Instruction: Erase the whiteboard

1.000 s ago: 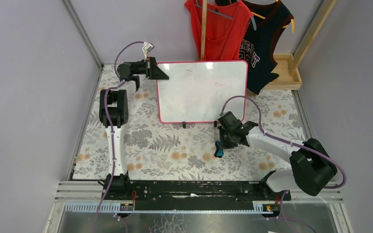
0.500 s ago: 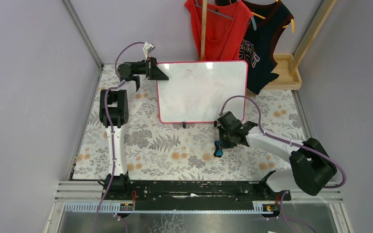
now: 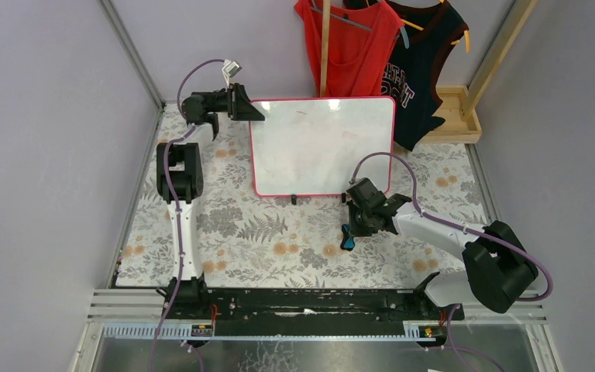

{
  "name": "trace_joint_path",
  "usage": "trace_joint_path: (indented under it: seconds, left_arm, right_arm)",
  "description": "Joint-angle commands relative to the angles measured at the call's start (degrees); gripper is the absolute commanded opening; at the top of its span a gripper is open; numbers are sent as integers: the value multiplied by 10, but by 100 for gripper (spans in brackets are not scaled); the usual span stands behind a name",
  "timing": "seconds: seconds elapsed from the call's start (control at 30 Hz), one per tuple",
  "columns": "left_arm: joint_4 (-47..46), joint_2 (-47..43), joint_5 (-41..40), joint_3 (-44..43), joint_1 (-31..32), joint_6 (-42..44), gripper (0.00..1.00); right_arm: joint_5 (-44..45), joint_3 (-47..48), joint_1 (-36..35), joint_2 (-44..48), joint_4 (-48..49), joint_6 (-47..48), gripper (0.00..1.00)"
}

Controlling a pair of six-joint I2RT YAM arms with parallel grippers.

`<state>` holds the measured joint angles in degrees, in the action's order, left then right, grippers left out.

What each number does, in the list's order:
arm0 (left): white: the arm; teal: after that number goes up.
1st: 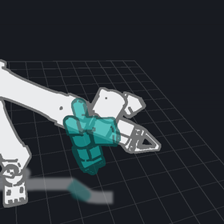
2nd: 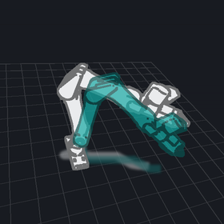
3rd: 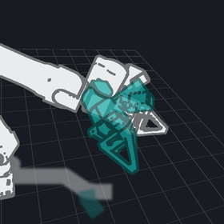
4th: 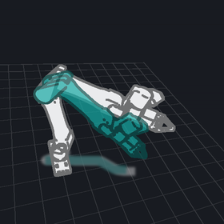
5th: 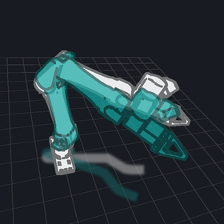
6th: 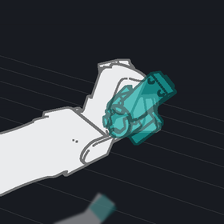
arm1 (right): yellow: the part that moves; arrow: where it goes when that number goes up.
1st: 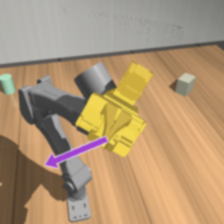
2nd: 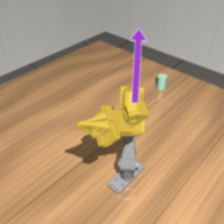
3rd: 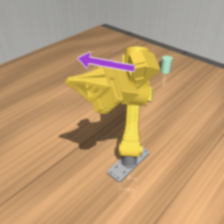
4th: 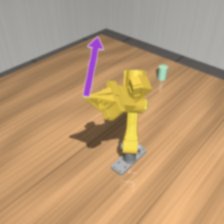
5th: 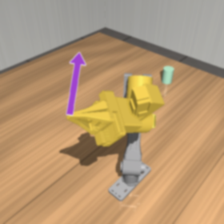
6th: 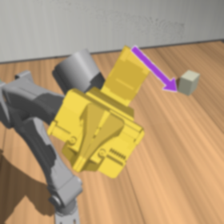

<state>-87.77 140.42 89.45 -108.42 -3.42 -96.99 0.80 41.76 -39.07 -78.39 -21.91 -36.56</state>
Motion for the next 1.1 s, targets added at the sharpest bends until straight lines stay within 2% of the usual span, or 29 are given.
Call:
trace_joint_path:
  seconds: [0.0,0.3,0.43,0.57,0.63,0.7,0.8,0.87,0.97,1.0,1.07]
  left_arm:
    - [-43,23,29,-53,-10,-39,59]
    - [-43,84,42,-220,-11,-122,59]
    - [-40,83,22,-227,-22,-121,59]
    - [-16,68,-16,-197,-43,-91,59]
    - [46,48,-42,-157,-56,-21,59]
    - [146,23,-75,-116,-70,73,59]
    - [384,-16,-99,-77,-78,270,59]
    - [499,-31,-116,-71,-77,379,59]
    - [631,-36,-154,-79,-77,487,59]
    - [714,-37,-177,-89,-77,548,60]
    - [915,-40,-247,-137,-71,739,62]
  right_arm:
    - [-1,5,-8,10,11,-7,12]
    - [5,7,-11,16,6,-8,12]
    - [8,4,-11,20,5,-9,12]
    - [8,-1,-12,23,6,-10,11]
    - [7,-5,-12,24,9,-12,11]
    - [5,-8,-13,22,13,-14,11]
    - [3,-11,-14,19,19,-18,11]
    - [1,-13,-16,20,22,-19,11]
    - [4,-15,-16,21,22,-20,11]
    - [5,-17,-16,22,21,-21,11]
    - [7,-20,-17,24,21,-21,10]
